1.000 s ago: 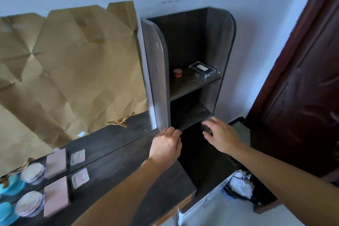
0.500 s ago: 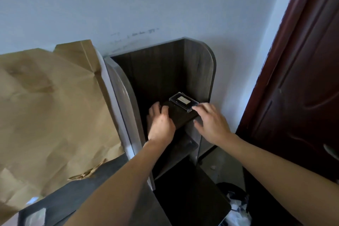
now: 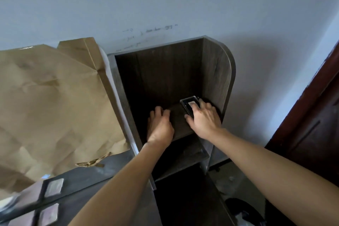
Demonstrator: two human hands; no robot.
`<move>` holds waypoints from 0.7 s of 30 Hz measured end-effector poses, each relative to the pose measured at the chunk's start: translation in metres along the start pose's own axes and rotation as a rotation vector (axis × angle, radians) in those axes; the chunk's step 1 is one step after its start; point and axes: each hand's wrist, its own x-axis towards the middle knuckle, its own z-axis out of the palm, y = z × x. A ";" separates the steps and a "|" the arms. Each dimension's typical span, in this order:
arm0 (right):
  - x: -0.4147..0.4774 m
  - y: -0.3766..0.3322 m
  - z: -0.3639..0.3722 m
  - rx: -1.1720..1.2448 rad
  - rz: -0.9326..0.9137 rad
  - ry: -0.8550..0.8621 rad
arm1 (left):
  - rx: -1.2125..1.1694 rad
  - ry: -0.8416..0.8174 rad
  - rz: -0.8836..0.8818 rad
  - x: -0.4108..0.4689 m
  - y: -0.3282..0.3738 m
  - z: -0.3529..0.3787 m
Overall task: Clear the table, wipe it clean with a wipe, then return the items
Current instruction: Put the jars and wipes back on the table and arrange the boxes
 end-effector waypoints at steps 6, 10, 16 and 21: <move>-0.002 0.014 0.001 0.079 -0.131 0.019 | 0.043 0.143 -0.062 -0.033 0.008 -0.001; -0.013 0.024 -0.005 0.156 -0.217 -0.001 | 0.082 0.205 -0.096 -0.062 0.017 -0.002; -0.047 0.026 -0.008 0.240 -0.328 0.036 | 0.095 0.252 -0.031 -0.121 0.012 -0.011; -0.093 0.003 -0.009 0.349 -0.375 0.091 | 0.083 0.228 -0.060 -0.181 -0.025 -0.020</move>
